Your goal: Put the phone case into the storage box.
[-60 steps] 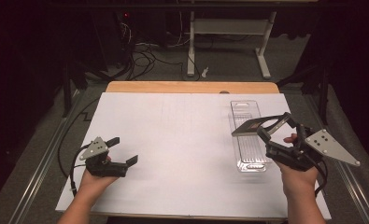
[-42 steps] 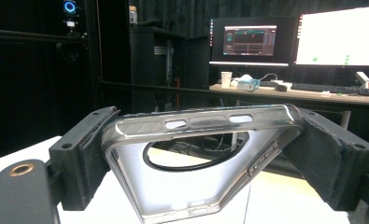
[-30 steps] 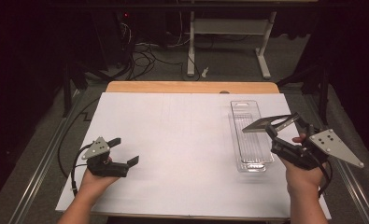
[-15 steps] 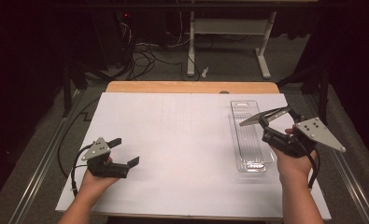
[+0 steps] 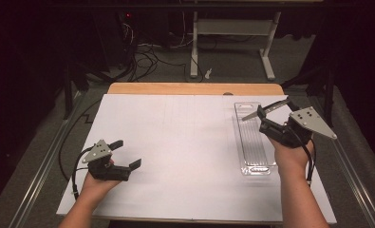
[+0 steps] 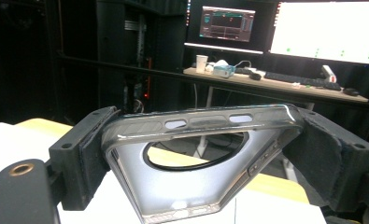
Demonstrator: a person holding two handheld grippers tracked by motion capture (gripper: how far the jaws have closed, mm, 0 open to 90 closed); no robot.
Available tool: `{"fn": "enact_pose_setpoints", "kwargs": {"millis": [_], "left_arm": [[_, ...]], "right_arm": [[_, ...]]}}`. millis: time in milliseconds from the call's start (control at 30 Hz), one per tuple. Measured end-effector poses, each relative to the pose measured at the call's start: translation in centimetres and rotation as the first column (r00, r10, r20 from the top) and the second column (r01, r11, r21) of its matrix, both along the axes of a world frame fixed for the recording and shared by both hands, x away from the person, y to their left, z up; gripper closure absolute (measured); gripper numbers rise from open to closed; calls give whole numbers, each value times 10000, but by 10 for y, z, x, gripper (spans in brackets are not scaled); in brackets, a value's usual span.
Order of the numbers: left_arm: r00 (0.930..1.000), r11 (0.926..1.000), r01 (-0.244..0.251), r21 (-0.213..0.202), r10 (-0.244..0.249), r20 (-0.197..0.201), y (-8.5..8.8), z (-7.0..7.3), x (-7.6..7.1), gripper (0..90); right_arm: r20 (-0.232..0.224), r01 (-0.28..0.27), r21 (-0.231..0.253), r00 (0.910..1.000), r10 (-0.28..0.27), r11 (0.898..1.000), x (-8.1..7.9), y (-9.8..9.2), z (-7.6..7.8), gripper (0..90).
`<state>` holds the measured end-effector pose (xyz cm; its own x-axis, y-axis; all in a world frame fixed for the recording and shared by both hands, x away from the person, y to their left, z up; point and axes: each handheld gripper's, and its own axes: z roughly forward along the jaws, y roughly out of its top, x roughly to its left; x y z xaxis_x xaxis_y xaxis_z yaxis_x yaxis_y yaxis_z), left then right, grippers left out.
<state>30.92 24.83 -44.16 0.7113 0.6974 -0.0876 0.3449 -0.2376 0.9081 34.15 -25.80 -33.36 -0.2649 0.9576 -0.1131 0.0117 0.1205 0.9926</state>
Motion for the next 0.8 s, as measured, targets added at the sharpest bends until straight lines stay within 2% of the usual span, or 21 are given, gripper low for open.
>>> {"fn": "enact_pose_setpoints", "kwargs": {"millis": [300,800], "left_arm": [[10000,10000,-4,21,4,36,0,0,-1,2],[9999,10000,-17,-51,17,103,1,1,-1,2]], "right_arm": [[-60,380,-77,9993,-380,9992,15,5,0,138],[-690,1036,-233,9921,-1050,9943,44,11,-8,138]]}}
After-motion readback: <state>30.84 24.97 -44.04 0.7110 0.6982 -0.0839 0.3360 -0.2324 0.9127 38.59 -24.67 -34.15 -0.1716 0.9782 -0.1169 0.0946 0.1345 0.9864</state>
